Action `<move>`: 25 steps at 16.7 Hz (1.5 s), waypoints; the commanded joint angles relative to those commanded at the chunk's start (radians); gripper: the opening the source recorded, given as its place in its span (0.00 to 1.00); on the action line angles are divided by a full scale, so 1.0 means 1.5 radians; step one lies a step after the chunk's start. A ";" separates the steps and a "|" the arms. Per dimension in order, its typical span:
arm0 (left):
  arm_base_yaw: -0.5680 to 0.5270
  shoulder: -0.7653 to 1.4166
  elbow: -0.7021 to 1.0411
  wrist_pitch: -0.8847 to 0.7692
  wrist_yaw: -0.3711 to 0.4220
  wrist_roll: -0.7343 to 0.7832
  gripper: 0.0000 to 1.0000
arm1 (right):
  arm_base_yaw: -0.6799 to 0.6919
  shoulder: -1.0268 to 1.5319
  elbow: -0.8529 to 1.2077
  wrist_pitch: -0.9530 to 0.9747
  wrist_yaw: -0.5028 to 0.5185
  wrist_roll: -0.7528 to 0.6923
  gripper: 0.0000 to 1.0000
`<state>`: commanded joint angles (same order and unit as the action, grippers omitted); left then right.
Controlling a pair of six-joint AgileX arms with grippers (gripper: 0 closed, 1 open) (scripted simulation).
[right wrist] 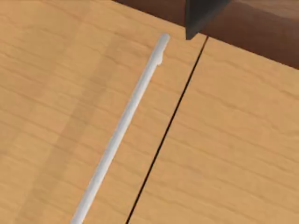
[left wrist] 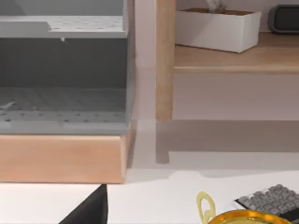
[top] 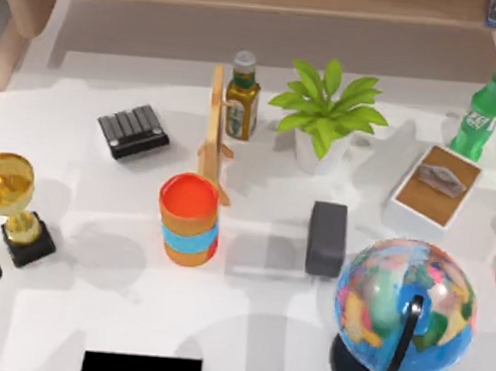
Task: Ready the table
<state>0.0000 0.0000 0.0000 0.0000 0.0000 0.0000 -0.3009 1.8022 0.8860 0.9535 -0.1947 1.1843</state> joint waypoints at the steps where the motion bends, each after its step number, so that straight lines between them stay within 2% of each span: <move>1: 0.000 0.000 0.000 0.000 0.000 0.000 1.00 | 0.015 -0.072 -0.038 -0.022 0.018 -0.045 1.00; 8: 0.000 0.000 0.000 0.000 0.000 0.000 1.00 | 0.116 -0.630 -0.318 -0.254 0.115 -0.390 1.00; 15: 0.000 0.000 0.000 0.000 0.000 0.000 1.00 | 0.182 -1.075 -0.527 -0.526 0.137 -0.688 1.00; 19: 0.000 0.000 0.000 0.000 0.000 0.000 1.00 | 0.199 -1.187 -0.583 -0.622 0.131 -0.777 1.00; 25: 0.000 0.000 0.000 0.000 0.000 0.000 1.00 | 0.201 -1.201 -0.591 -0.636 0.130 -0.790 1.00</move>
<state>0.0000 0.0000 0.0000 0.0000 0.0000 0.0000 0.0000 0.0000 0.0000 0.0000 0.0000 0.0000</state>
